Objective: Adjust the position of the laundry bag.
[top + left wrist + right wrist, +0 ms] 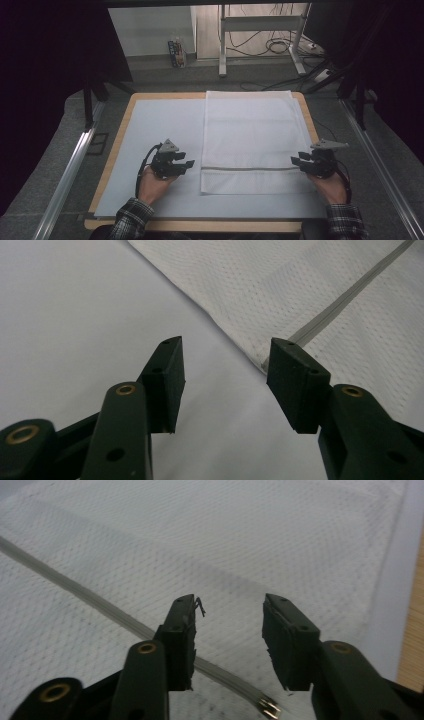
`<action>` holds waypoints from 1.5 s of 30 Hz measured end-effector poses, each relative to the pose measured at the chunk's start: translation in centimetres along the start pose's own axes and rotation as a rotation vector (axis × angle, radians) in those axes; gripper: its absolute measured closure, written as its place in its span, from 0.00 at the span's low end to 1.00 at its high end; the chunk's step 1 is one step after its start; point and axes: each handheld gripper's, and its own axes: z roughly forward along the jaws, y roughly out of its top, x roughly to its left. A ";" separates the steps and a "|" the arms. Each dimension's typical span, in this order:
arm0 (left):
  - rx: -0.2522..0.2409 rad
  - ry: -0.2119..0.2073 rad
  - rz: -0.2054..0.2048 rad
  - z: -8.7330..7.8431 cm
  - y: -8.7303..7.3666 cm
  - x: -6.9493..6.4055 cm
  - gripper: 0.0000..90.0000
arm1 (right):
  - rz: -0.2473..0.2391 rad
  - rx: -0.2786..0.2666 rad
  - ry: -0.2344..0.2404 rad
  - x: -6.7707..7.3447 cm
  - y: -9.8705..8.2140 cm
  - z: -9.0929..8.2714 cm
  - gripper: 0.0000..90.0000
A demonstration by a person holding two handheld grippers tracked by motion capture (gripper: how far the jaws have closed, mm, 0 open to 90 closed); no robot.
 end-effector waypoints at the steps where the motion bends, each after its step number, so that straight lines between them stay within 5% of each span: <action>1: -0.001 -0.002 -0.005 0.3 0.2 0.0 0.56 | 0.000 -0.001 -0.012 -0.2 0.0 -0.1 0.66; 13: -0.006 -0.016 -0.014 3.3 2.0 -0.2 0.72 | 0.055 0.008 -0.153 -3.7 -0.7 -1.0 0.87; 23: 0.022 0.023 -0.018 6.2 2.7 -0.1 0.66 | 0.086 0.025 -0.153 -4.8 -1.6 0.5 0.70; 26: 0.049 0.085 -0.010 6.9 2.7 -0.2 0.64 | 0.085 0.039 -0.154 -4.8 -1.6 1.0 0.66; 31: 0.062 0.095 -0.014 7.6 2.6 0.0 0.64 | 0.095 0.085 -0.133 -4.8 -1.9 1.9 0.64; 34: 0.065 0.096 -0.024 7.6 2.6 0.0 0.70 | 0.111 0.092 -0.140 -4.6 -1.7 1.9 0.79; 38: 0.059 0.068 -0.037 7.8 2.6 -0.6 0.91 | 0.130 0.105 -0.120 -4.5 -1.6 1.9 0.96; 45: 0.072 0.023 -0.073 7.1 2.7 0.1 0.99 | 0.123 0.113 -0.102 -4.2 -1.4 1.7 0.98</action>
